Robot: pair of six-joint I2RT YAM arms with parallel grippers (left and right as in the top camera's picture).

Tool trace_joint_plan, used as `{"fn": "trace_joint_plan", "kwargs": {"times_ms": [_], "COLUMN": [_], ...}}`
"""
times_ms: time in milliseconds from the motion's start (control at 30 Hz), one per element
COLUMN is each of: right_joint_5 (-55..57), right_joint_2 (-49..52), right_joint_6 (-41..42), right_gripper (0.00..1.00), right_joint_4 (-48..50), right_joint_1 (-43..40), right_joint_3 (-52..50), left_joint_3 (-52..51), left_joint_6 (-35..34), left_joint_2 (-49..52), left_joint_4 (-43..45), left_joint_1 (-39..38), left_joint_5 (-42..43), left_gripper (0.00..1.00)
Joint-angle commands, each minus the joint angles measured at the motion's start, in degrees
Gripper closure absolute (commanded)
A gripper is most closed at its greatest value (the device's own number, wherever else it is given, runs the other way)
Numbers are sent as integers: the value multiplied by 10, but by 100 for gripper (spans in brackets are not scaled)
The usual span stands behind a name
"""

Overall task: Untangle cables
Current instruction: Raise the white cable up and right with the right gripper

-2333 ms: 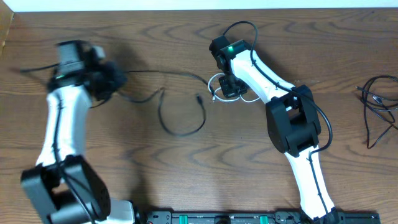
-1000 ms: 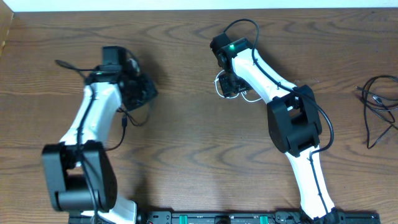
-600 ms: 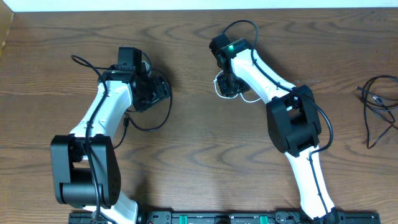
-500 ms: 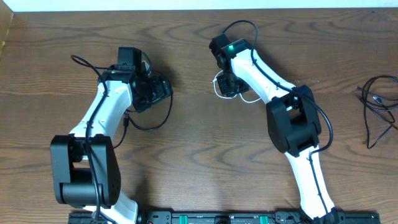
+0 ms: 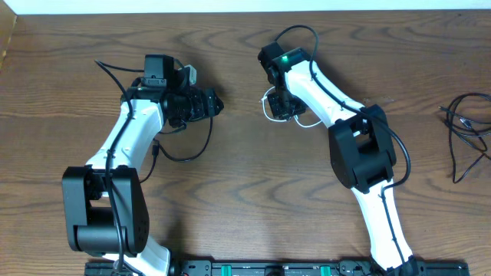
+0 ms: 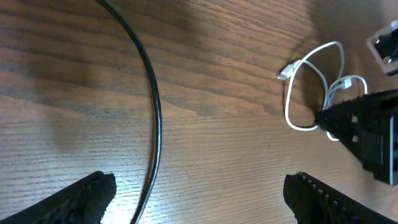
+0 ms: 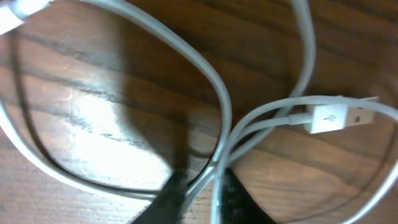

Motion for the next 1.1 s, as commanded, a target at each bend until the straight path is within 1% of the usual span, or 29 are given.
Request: {"fn": "trace_joint_plan", "kwargs": {"times_ms": [0,67,167,233,467,733,867,967,1067], "right_joint_5": [5,5,5,5,10,61,105,130,132], "right_joint_2": [33,33,33,33,20,-75,-120,-140,-145], "right_joint_6": [2,7,7,7,6,9,16,20,23], "right_gripper": [92,93,99,99,99,99,99,99,99], "right_joint_4": [0,0,0,0,-20,-40,-42,-42,-41], "right_joint_1": [1,1,1,1,-13,-25,-35,-50,-72], "right_joint_3": [-16,-16,-16,-16,-16,-16,-16,-16,-16], "left_joint_3": [-3,-3,-3,-3,-3,-3,-3,-3,-3], "left_joint_6": [29,29,29,29,28,26,26,26,26], "left_joint_2": [5,5,5,5,5,5,5,5,5], "left_joint_4": [-1,-2,-5,-9,-10,-6,-6,-6,-6], "left_joint_1": [-1,-1,-1,-1,-1,-1,-1,-1,-1], "left_joint_5": [-29,-57,-104,-117,-118,-118,-118,-118,-118], "left_gripper": [8,8,8,8,8,8,8,8,8]}}
